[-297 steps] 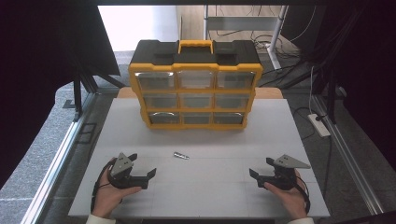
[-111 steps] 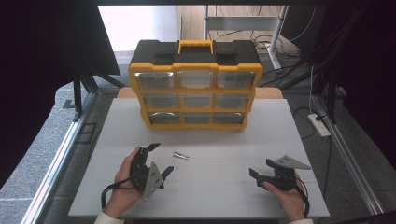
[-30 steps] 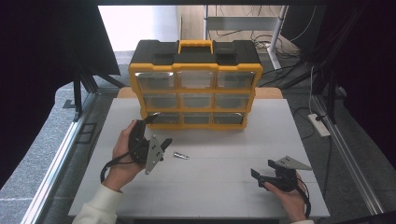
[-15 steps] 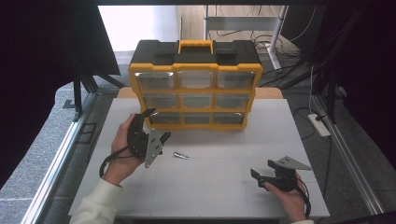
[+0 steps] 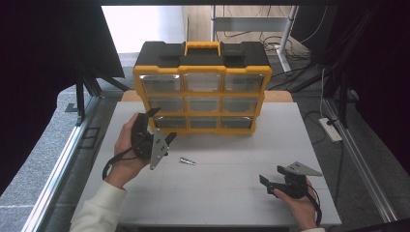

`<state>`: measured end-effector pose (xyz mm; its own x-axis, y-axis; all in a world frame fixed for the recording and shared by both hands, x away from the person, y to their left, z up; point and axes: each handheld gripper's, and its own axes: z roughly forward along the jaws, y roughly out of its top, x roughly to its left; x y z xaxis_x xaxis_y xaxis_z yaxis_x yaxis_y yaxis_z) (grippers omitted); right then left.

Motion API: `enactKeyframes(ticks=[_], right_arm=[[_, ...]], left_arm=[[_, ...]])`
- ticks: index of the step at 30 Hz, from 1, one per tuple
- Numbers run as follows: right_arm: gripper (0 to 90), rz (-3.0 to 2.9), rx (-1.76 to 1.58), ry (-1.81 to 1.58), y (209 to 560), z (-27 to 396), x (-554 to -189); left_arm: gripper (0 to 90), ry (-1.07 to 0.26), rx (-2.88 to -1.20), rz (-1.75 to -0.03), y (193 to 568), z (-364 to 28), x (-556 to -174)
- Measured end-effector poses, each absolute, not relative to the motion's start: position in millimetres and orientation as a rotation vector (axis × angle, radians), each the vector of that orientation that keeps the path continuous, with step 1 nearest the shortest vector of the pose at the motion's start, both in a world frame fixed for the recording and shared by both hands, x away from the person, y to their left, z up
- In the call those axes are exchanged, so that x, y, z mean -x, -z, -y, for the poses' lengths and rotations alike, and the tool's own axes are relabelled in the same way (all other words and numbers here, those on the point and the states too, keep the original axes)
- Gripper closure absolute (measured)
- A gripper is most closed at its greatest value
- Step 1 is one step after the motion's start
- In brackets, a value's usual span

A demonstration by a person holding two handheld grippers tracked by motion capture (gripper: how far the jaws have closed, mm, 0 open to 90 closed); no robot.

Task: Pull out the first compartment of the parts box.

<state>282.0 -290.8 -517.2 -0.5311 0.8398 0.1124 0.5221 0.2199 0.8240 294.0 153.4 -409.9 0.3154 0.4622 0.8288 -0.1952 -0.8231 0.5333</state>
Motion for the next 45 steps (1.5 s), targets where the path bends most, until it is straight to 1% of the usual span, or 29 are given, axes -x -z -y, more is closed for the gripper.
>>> enactKeyframes(ticks=[45], right_arm=[[15.6, -2.145, -1.266, -1.219, 518, 291, -282]], left_arm=[[8.6, -1.622, -2.015, -0.231, 390, -160, -308]])
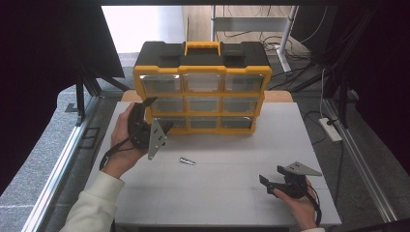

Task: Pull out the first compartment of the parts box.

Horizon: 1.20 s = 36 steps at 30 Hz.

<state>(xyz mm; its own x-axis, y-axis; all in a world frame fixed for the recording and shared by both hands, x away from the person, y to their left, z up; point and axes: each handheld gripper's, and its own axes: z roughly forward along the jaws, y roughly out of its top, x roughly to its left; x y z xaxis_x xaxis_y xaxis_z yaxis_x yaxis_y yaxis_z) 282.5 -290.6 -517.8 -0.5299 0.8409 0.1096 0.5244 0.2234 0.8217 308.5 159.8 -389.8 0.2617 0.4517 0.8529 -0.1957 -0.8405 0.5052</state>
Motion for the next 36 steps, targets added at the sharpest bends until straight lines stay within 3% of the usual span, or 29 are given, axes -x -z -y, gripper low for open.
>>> enactKeyframes(ticks=[36], right_arm=[[15.6, -2.145, -1.273, -1.211, 518, 291, -283]], left_arm=[[9.0, -1.64, -2.02, -0.219, 378, -162, -322]])
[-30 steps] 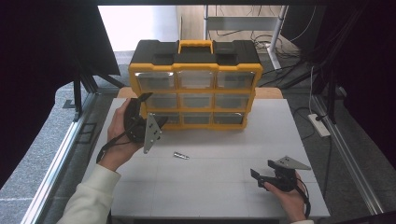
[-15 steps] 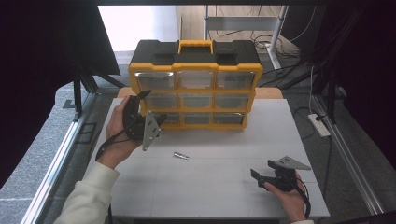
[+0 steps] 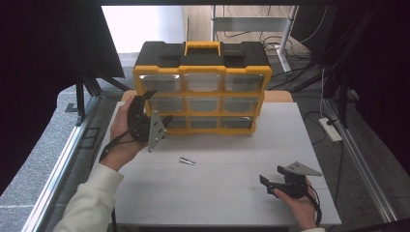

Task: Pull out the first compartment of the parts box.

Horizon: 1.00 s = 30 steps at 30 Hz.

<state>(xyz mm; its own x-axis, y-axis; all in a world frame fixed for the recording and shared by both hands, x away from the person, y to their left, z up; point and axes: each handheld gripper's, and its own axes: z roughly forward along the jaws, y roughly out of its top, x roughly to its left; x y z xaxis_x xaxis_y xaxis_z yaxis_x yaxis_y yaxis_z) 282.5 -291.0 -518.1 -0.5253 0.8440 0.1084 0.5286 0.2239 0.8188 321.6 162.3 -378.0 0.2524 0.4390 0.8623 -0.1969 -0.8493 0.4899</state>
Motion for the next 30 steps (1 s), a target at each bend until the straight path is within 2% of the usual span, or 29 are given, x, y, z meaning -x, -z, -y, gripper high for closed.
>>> enactKeyframes(ticks=[30], right_arm=[[15.6, -2.143, -1.277, -1.21, 519, 292, -283]], left_arm=[[9.2, -1.7, -2.041, -0.228, 371, -172, -337]])
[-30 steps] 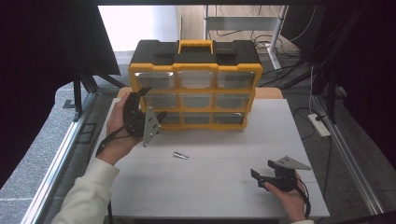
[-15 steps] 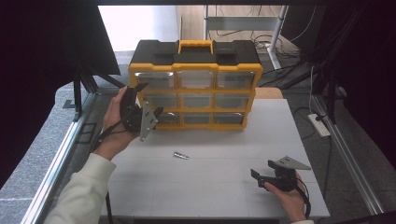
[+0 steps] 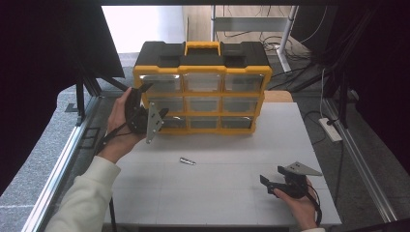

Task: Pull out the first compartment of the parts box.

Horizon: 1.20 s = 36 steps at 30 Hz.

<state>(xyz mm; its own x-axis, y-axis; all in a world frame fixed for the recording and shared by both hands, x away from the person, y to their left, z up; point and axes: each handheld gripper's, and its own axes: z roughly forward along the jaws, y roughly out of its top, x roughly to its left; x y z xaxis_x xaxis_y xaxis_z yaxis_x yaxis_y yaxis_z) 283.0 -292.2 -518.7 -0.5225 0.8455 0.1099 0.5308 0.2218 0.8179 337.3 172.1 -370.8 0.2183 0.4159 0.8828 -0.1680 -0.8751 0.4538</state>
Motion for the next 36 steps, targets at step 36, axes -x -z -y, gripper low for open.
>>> enactKeyframes(ticks=[36], right_arm=[[16.0, -2.134, -1.283, -1.208, 519, 293, -283]], left_arm=[[9.6, -1.749, -2.052, -0.247, 365, -169, -357]])
